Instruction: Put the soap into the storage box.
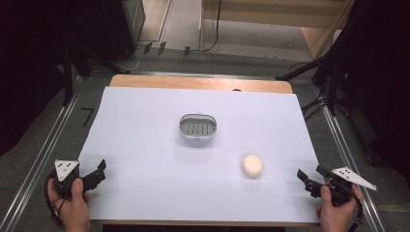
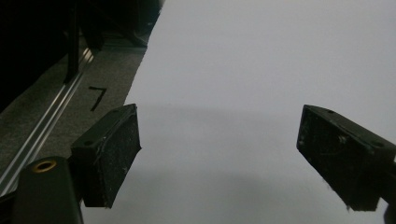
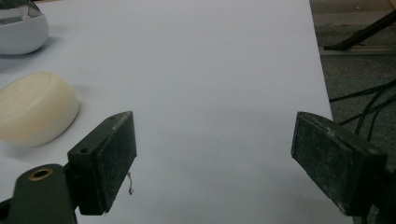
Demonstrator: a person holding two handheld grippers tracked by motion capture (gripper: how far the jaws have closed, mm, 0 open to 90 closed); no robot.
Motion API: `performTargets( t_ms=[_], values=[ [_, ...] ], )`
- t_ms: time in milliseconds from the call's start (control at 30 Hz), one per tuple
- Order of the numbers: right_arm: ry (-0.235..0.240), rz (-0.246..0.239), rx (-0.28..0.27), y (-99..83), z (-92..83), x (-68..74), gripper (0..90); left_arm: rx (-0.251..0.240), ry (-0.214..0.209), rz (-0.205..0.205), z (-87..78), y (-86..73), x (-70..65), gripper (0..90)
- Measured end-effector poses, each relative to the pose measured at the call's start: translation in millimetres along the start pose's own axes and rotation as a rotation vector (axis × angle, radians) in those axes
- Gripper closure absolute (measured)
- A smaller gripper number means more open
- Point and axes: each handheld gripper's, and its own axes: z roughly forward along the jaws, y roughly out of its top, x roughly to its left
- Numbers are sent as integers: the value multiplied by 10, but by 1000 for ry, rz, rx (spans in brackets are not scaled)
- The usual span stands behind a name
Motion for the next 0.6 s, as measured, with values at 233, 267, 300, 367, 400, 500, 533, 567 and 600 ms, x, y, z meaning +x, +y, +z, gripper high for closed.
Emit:
performTargets(
  t_ms=[233, 267, 300, 367, 400, 500, 533, 567, 600],
  values=[
    [-8, -35, 88, 44, 68, 25, 129, 0, 0, 12, 1, -1, -7, 143],
    [-23, -47, 114, 67, 73, 40, 133, -1, -2, 11, 0, -2, -6, 143],
    [-13, -48, 118, 76, 77, 46, 134, -1, -2, 11, 1, -2, -6, 143],
    [2, -42, 125, 82, 80, 62, 136, 0, -4, 12, 3, -1, -6, 143],
    [30, -53, 148, 91, 103, 110, 149, 5, -1, 14, 4, 0, -11, 142],
    [7, -100, 193, 125, 151, 228, 229, 5, 2, 23, 4, -1, -21, 143],
    [-3, -116, 201, 145, 160, 258, 245, 5, 2, 24, 4, -1, -22, 142],
    [-7, -117, 204, 165, 166, 286, 250, 4, 2, 23, 4, -1, -22, 142],
    [-8, -115, 202, 182, 165, 307, 253, 4, 1, 23, 3, -2, -22, 143]
  ],
)
